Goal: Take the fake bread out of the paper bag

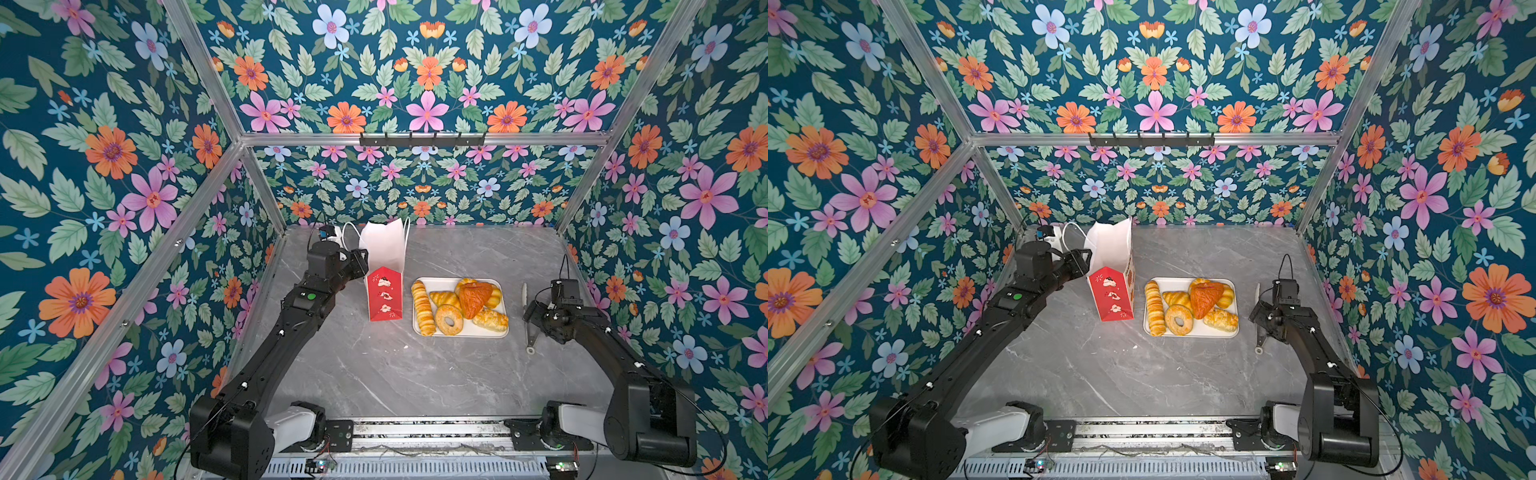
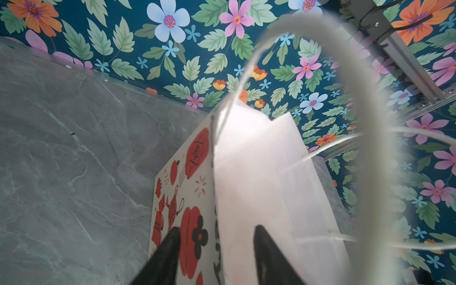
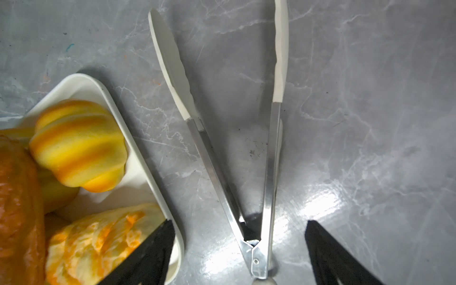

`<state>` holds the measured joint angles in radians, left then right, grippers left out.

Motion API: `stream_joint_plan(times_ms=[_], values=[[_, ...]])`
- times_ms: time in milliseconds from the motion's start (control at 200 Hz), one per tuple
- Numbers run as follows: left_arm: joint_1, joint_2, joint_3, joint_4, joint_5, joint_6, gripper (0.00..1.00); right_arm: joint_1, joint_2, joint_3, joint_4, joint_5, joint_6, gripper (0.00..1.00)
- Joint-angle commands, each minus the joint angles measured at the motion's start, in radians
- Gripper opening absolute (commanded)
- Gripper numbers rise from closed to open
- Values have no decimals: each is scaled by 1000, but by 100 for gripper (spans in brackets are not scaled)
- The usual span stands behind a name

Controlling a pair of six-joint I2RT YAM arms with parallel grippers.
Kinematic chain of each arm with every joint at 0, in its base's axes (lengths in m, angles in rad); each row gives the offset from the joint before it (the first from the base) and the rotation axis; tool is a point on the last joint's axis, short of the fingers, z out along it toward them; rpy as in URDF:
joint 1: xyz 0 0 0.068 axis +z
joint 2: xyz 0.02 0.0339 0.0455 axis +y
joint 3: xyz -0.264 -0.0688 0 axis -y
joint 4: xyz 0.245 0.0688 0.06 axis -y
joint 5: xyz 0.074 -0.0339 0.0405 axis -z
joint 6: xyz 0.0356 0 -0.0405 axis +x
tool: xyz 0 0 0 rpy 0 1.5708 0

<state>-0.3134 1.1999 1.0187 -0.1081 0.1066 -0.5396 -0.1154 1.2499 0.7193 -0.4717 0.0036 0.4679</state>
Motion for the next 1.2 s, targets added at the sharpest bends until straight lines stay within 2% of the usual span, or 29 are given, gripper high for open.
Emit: stream_joint_plan(times_ms=[0,55,75,290,405,475,595,720,760,820,865,955,1110,1195], values=[[10,-8,22,-3,10,28,88,0,-9,-1,-5,-4,0,85],[16,-14,31,-1,23,31,99,0,-14,-3,-5,-4,1,85],[17,-15,34,0,28,32,100,0,-16,-3,-4,-4,1,85],[37,-60,94,-26,86,46,100,2,-51,-12,6,-2,5,85],[39,-135,139,-91,48,90,100,0,-118,-41,45,-4,2,85],[39,-220,126,-108,-41,135,100,0,-191,-74,89,0,-2,85],[39,-395,7,-71,-292,277,100,0,-331,-124,157,9,-30,85],[39,-536,-233,67,-616,380,100,1,-474,-175,244,-2,-48,84],[39,-567,-318,135,-676,401,100,2,-512,-195,279,-21,-54,85],[39,-589,-450,261,-711,442,100,9,-559,-228,348,-57,-71,85],[39,-578,-530,339,-730,444,100,18,-585,-257,403,-76,-77,89],[39,-486,-670,502,-728,484,100,46,-598,-294,485,-88,-108,89],[50,-195,-789,868,-744,507,100,92,-547,-302,527,-93,-158,96],[73,-17,-794,1031,-662,538,100,111,-531,-312,554,-21,-182,98]])
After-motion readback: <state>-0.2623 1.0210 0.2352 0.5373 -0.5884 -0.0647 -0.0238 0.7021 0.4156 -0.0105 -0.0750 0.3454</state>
